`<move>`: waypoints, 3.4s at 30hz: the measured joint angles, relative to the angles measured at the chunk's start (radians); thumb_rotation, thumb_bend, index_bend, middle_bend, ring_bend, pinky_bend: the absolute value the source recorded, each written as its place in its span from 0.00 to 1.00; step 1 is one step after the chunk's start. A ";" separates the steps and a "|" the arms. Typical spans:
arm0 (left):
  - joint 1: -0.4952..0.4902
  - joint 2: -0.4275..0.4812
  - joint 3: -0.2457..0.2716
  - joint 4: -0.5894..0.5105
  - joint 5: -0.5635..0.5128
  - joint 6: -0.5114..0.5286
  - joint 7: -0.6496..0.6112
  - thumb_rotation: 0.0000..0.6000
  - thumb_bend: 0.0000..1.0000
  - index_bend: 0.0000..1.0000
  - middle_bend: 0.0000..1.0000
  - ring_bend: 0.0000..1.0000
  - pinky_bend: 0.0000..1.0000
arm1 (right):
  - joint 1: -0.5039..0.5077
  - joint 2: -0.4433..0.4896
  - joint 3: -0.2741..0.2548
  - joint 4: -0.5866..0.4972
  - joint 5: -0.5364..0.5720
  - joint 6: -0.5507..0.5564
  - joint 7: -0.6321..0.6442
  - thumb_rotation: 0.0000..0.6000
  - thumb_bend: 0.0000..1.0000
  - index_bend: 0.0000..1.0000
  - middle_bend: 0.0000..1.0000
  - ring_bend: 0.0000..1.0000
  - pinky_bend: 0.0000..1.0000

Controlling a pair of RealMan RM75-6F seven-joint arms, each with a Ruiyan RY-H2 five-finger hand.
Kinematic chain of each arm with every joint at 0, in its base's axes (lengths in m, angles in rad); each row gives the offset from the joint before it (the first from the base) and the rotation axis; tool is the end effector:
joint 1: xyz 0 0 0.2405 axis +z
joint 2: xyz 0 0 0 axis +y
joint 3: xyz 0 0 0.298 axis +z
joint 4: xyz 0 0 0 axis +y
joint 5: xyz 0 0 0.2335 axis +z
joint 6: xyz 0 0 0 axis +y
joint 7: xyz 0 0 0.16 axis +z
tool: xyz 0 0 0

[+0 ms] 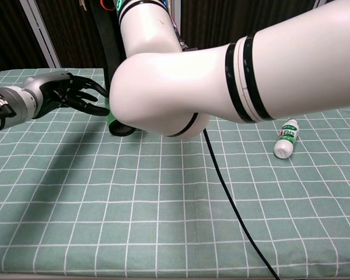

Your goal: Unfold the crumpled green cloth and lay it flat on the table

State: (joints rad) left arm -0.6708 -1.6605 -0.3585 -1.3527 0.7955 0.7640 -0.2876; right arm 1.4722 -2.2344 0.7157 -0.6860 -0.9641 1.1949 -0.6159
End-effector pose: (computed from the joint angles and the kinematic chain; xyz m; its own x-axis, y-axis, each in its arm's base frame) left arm -0.2144 0.4098 -0.0743 -0.4725 0.3721 0.7989 0.8802 0.2454 0.4062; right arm 0.1256 -0.4637 -0.1233 0.2980 0.2393 0.9241 -0.8795 -0.3076 0.3632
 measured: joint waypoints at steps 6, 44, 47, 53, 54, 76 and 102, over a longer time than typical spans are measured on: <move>-0.021 -0.012 -0.022 0.004 -0.069 -0.012 0.017 1.00 0.00 0.54 0.18 0.19 0.25 | 0.000 -0.009 -0.019 -0.009 0.003 0.015 -0.030 1.00 0.44 0.63 0.18 0.05 0.08; -0.012 -0.158 -0.075 0.133 -0.027 0.067 -0.058 1.00 0.57 0.83 0.40 0.27 0.25 | -0.202 0.091 -0.091 -0.341 0.020 0.076 -0.001 1.00 0.44 0.63 0.18 0.04 0.08; 0.006 -0.146 -0.072 0.118 0.026 0.083 -0.081 1.00 0.58 0.84 0.40 0.27 0.25 | -0.243 0.126 -0.114 -0.392 0.009 0.084 0.004 1.00 0.45 0.63 0.18 0.04 0.08; 0.056 -0.070 -0.045 0.061 0.170 0.108 -0.141 1.00 0.58 0.83 0.40 0.27 0.25 | -0.338 0.213 -0.166 -0.504 -0.014 0.099 0.016 1.00 0.44 0.63 0.18 0.04 0.08; 0.064 -0.050 -0.040 0.046 0.193 0.107 -0.156 1.00 0.58 0.83 0.40 0.27 0.25 | -0.353 0.227 -0.174 -0.521 -0.016 0.100 0.019 1.00 0.44 0.63 0.18 0.04 0.08; 0.104 0.154 -0.020 -0.040 0.380 0.192 -0.196 1.00 0.53 0.84 0.41 0.27 0.24 | -0.523 0.442 -0.223 -0.758 0.014 -0.038 0.242 1.00 0.44 0.65 0.18 0.05 0.08; 0.062 0.048 0.105 0.083 0.465 0.339 -0.037 1.00 0.52 0.84 0.41 0.27 0.24 | -0.520 0.451 -0.403 -0.409 -0.325 -0.265 0.915 1.00 0.44 0.68 0.24 0.07 0.08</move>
State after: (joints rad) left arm -0.6084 -1.6125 -0.2536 -1.2701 1.2604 1.1035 -0.3242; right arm 0.9519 -1.7834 0.3130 -1.0948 -1.2887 0.9301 0.2990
